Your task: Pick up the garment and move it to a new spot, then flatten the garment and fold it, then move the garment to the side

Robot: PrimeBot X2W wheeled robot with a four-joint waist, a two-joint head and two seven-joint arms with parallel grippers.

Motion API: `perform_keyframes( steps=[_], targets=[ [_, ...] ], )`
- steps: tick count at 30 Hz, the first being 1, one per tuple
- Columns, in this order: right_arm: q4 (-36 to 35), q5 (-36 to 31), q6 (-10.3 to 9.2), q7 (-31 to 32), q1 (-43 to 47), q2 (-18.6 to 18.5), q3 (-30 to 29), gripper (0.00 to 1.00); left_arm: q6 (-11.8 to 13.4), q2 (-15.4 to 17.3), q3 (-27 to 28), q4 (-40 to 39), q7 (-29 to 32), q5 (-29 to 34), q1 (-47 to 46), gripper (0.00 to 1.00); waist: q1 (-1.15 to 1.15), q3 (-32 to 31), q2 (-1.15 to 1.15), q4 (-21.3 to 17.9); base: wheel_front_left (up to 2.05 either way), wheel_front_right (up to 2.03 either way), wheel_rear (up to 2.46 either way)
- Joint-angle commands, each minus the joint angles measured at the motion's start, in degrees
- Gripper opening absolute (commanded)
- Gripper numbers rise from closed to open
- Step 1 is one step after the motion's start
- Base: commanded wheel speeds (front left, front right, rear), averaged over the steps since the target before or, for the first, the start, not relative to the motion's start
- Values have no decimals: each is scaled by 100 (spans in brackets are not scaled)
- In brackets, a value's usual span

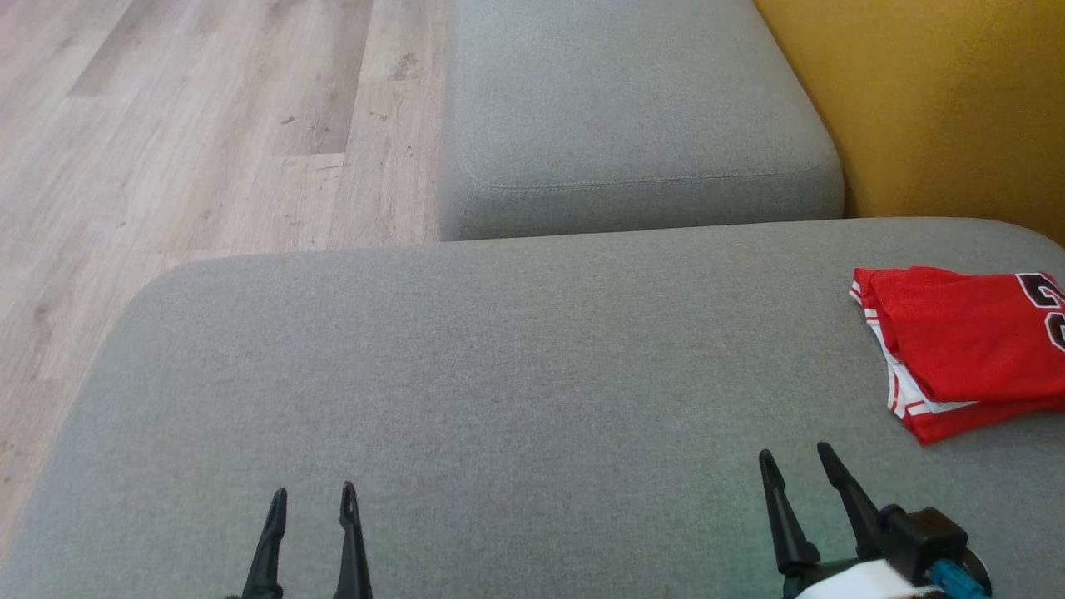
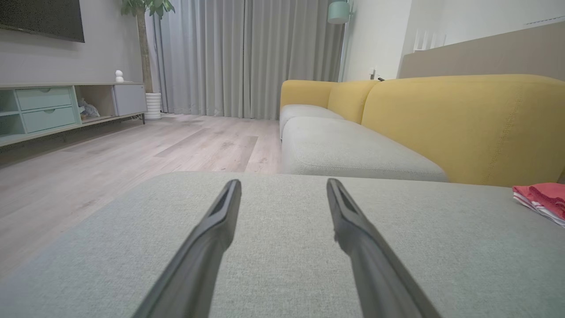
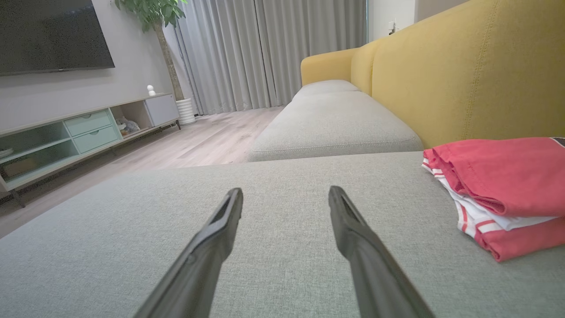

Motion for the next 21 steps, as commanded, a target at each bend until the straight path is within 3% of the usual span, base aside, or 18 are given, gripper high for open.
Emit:
perform_keyframes(
  steps=[1,13,14,21],
  targets=[
    [-227,-56,39,-78,-180,20,100,100,-35,-28,217,-198,-30,56,-197,100,1,-3,0,-4,0,0,0],
    [-184,-98,39,-78,-154,76,49,100,-69,-28,251,-165,-30,128,-114,100,1,18,0,-78,0,0,0],
    [-8,-41,0,0,37,85,-88,0,-96,2,51,17,1,90,93,0,1,18,0,-79,0,0,0],
    [217,246,-1,72,65,85,-125,0,-139,8,75,264,54,-210,95,0,1,54,0,-81,0,0,0]
  ],
)
